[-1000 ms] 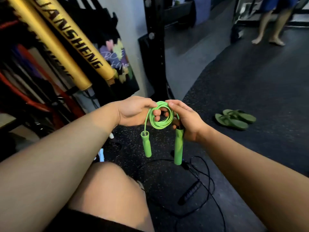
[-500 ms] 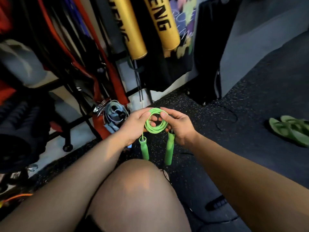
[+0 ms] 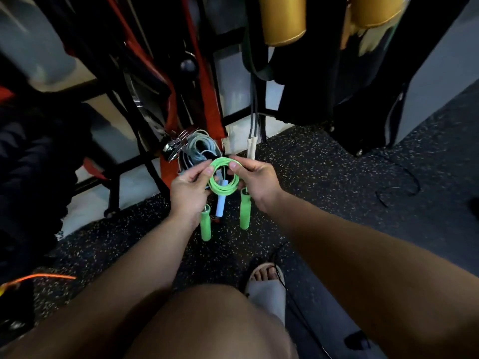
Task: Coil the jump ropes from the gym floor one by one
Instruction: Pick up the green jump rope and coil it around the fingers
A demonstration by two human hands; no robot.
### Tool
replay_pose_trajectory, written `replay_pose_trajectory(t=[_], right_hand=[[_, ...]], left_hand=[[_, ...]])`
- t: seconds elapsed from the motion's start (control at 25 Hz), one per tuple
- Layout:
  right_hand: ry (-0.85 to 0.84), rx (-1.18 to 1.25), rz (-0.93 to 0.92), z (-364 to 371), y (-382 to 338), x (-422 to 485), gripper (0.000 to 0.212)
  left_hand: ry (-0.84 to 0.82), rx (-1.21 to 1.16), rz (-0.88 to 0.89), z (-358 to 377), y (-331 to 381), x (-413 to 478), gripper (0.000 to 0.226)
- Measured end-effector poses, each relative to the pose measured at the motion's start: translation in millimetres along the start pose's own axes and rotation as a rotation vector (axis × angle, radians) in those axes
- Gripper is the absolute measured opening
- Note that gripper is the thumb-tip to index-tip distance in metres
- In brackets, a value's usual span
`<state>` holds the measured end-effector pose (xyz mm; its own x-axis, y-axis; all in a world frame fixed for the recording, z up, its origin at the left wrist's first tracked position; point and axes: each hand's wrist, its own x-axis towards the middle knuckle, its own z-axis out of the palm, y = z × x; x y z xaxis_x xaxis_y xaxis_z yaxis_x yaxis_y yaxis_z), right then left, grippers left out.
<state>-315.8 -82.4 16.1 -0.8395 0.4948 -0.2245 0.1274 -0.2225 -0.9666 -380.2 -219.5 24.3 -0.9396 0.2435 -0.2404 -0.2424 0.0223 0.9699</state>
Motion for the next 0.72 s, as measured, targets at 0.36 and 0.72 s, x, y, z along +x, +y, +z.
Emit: replay_pose_trajectory(t=[0.36, 0.72], right_hand=[[-0.004, -0.111, -0.056, 18, 14, 62, 0.029], [-0.007, -0.076, 0.060, 40, 33, 125, 0.026]], left_hand=[[0.165, 0.163, 0.165, 2, -27, 57, 0.017], [0.191, 0.267, 0.203, -2, -27, 113, 0.020]])
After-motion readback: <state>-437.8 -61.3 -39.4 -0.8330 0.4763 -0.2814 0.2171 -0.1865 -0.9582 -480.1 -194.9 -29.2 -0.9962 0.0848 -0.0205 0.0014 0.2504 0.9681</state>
